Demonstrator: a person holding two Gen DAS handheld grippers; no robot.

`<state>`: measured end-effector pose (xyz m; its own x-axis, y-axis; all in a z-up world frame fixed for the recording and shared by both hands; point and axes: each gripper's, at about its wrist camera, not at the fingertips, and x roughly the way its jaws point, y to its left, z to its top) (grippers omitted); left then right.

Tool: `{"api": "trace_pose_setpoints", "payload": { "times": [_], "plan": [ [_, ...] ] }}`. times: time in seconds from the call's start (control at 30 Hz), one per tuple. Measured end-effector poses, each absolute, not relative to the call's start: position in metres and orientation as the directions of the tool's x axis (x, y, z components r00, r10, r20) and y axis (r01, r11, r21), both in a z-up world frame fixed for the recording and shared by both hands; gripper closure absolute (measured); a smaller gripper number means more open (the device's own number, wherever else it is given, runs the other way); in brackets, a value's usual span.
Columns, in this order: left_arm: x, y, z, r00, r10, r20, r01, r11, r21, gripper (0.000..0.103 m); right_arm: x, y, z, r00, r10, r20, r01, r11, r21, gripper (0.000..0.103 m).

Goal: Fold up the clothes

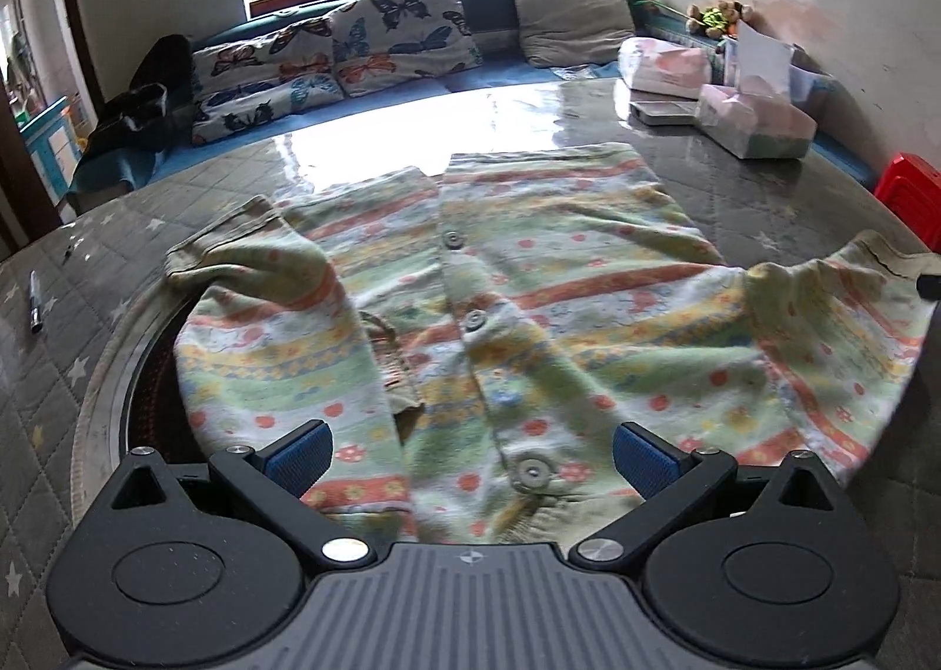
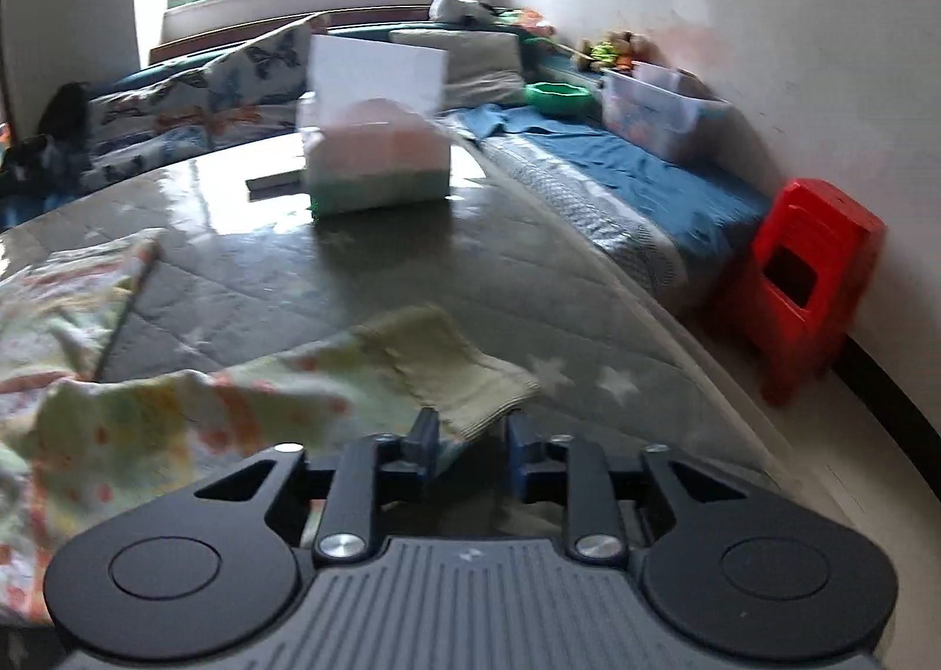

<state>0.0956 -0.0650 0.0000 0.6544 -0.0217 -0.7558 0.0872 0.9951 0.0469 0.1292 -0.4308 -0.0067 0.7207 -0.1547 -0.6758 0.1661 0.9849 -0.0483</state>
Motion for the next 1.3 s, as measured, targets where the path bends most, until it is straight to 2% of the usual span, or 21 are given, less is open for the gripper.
{"api": "trace_pose_setpoints", "payload": {
  "times": [0.03, 0.1, 0.23, 0.37, 0.9, 0.97, 1.23, 1.3],
  "plan": [
    [0.095, -0.067, 0.0, 0.655, -0.024, -0.756, 0.094, 0.994, 0.049, 0.0, 0.127, -0.433, -0.006, 0.725, -0.155, -0.671, 0.167, 0.985, -0.047, 0.071],
    [0.095, -0.072, 0.0, 0.654, -0.03, -0.756, 0.106, 0.993, 0.052, 0.0, 0.127, -0.431, -0.002, 0.739, -0.148, -0.657, 0.156, 0.987, -0.046, 0.06],
    [0.096, -0.084, -0.003, 0.647, -0.044, -0.761, 0.131, 0.99, 0.054, 0.0, 0.138, -0.417, 0.004, 0.764, -0.077, -0.64, 0.086, 0.996, -0.016, 0.056],
    [0.096, -0.094, -0.004, 0.641, -0.055, -0.766, 0.151, 0.987, 0.056, 0.0, 0.159, -0.4, -0.002, 0.742, 0.02, -0.67, 0.008, 0.999, 0.039, 0.055],
    [0.095, -0.106, -0.019, 0.613, -0.087, -0.786, 0.211, 0.976, 0.056, 0.0, 0.179, -0.403, -0.013, 0.735, -0.045, -0.676, 0.061, 0.998, 0.001, 0.052],
    [0.094, -0.105, -0.019, 0.611, -0.089, -0.786, 0.207, 0.977, 0.05, 0.0, 0.175, -0.399, -0.012, 0.735, -0.015, -0.678, 0.035, 0.999, 0.016, 0.046],
    [0.089, -0.102, -0.014, 0.621, -0.088, -0.779, 0.199, 0.979, 0.049, 0.0, 0.172, -0.39, -0.009, 0.718, 0.008, -0.696, 0.008, 1.0, 0.019, 0.037],
    [0.088, -0.099, -0.012, 0.626, -0.085, -0.775, 0.191, 0.98, 0.047, 0.0, 0.168, -0.379, -0.004, 0.724, 0.021, -0.69, -0.024, 1.0, 0.005, 0.027]
  ]
}}
